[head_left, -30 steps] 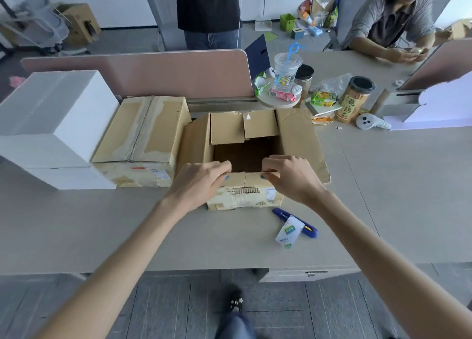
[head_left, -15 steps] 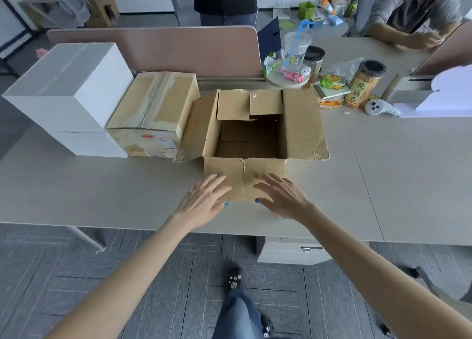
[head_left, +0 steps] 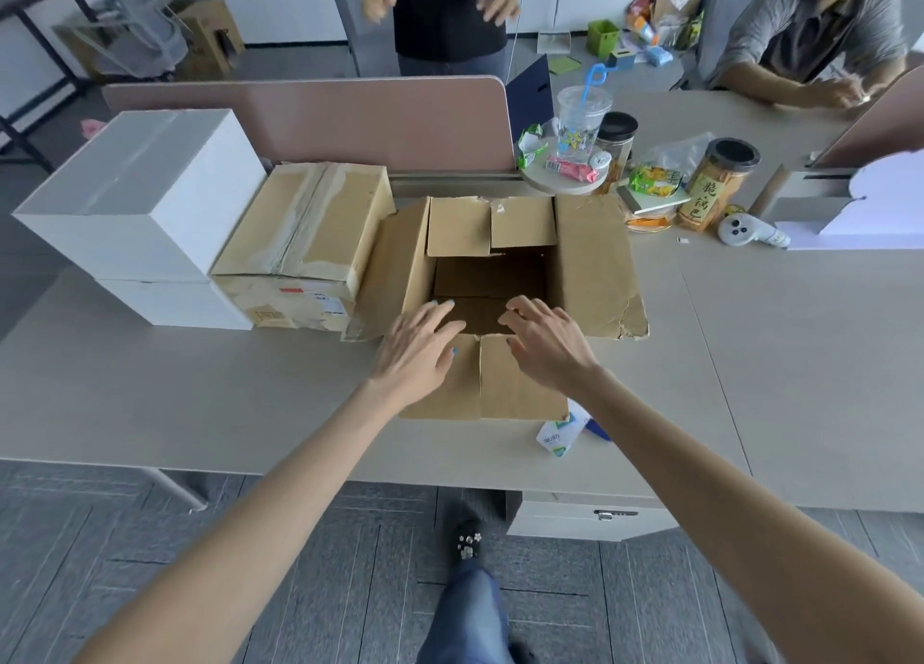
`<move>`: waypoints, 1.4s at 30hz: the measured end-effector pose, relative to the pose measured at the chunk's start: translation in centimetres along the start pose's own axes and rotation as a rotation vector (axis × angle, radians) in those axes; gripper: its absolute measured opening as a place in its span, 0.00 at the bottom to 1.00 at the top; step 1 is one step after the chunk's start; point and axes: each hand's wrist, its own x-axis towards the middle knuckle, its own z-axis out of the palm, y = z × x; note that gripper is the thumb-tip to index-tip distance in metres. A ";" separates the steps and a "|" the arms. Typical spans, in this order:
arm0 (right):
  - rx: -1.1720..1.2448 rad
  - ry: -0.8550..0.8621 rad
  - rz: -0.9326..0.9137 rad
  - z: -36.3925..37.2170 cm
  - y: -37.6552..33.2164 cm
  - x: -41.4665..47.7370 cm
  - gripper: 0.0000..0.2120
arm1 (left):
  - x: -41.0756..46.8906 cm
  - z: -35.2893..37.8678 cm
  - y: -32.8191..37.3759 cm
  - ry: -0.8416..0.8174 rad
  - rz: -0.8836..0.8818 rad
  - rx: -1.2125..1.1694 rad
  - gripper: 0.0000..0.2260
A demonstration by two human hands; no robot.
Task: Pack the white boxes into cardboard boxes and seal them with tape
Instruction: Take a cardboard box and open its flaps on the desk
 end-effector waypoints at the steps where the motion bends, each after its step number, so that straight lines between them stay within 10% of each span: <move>1: -0.003 0.002 0.010 -0.2 0.4 1.1 0.16 | 1.0 -0.2 -0.4 0.007 0.002 -0.004 0.18; 13: -0.062 -0.038 0.163 0.9 5.8 14.0 0.25 | 14.7 1.1 -5.8 -0.022 0.062 0.013 0.22; 21: -0.103 -0.077 0.230 2.7 9.7 18.9 0.40 | 22.7 4.0 -8.6 -0.128 0.016 0.178 0.54; 31: -0.083 0.494 0.006 1.0 12.3 21.3 0.08 | 26.2 -3.2 -12.4 -0.349 0.127 -0.323 0.23; 37: -0.227 0.448 0.155 -1.1 13.5 27.2 0.19 | 31.9 -5.9 -14.0 0.219 0.060 -0.133 0.06; 42: -0.170 0.253 0.293 0.3 14.0 28.5 0.37 | 33.1 -0.8 -15.6 0.332 -0.042 -0.027 0.31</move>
